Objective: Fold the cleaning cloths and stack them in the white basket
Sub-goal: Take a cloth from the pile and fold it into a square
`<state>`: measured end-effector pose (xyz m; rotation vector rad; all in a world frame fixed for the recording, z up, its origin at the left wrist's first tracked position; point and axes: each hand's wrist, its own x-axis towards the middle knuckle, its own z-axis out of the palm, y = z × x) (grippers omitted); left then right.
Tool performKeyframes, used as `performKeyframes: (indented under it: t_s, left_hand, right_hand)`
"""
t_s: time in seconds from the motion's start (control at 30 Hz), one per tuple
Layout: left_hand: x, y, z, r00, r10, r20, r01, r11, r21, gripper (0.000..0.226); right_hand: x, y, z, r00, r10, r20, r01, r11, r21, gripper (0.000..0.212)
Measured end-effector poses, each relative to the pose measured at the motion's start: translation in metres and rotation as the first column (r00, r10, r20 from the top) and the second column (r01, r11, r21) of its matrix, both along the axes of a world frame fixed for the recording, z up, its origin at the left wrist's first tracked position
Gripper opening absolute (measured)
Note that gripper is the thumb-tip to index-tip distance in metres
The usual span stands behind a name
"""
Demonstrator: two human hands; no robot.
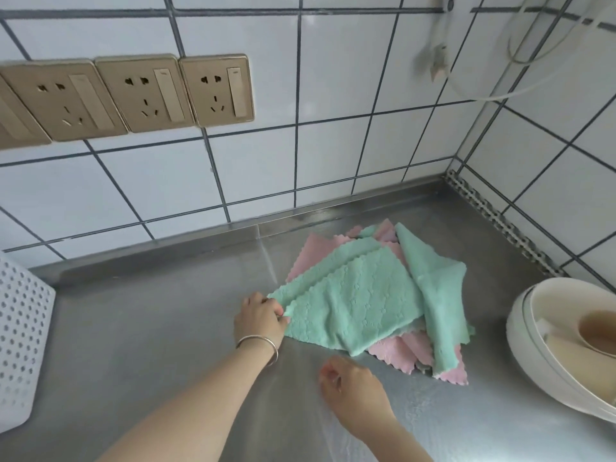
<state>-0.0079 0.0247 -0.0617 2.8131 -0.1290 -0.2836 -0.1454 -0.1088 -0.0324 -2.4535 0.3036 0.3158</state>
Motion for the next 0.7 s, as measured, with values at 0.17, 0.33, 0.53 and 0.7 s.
performKeyframes:
  t_s: [0.17,0.33,0.53,0.7]
  left_hand:
    - [-0.012,-0.009,0.017,0.941,-0.194,0.277,0.268,0.927,-0.261,0.01]
    - [-0.016,-0.015,0.075,0.75,-0.362,0.553,0.584,0.755,-0.298,0.009]
    - [-0.007,0.026,0.139,0.611,-0.339,0.715,0.679,0.689,-0.254,0.001]
    - [-0.019,0.095,0.182,0.692,-0.181,0.699,0.557,0.75,-0.357,0.002]
  right_hand:
    - [0.016,-0.004,0.014,0.98,-0.008,0.2,0.015,0.999,-0.034,0.038]
    - [0.058,-0.01,0.062,0.873,0.153,0.464,-0.103,0.986,-0.132,0.066]
    - [0.084,-0.031,0.117,0.926,0.253,0.28,-0.126,0.906,-0.403,0.028]
    - [0.085,-0.033,0.141,0.943,0.233,0.239,-0.095,0.874,-0.477,0.021]
